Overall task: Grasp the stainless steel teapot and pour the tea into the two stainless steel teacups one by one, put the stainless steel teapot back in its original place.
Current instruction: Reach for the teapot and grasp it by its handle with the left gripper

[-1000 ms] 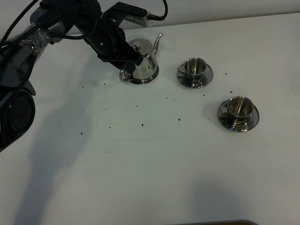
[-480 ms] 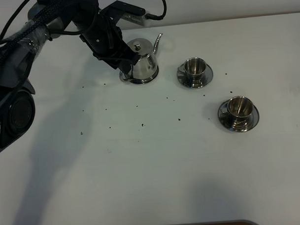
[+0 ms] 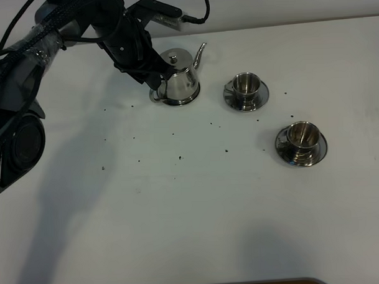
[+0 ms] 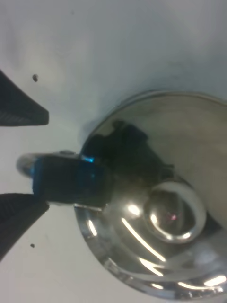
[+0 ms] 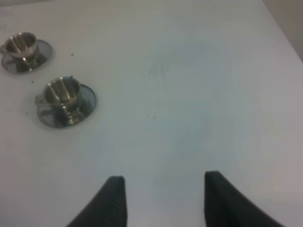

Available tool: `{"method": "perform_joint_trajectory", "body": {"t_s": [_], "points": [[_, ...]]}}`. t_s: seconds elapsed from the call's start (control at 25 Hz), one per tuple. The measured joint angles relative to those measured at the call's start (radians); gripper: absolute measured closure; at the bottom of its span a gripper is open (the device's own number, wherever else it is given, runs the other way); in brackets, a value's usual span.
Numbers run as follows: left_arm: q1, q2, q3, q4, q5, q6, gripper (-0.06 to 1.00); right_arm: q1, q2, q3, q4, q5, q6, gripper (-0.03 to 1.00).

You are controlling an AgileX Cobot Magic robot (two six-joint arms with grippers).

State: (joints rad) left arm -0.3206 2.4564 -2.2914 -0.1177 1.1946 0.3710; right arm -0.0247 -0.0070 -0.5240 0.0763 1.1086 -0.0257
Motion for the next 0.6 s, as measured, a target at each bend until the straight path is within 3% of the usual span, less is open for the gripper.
{"method": "perform_joint_trajectory", "body": {"t_s": [0.6], "points": [[-0.011, 0.021, -0.001, 0.000, -0.001, -0.002, 0.55, 0.000, 0.000, 0.000, 0.000, 0.000, -0.001, 0.58]]}}
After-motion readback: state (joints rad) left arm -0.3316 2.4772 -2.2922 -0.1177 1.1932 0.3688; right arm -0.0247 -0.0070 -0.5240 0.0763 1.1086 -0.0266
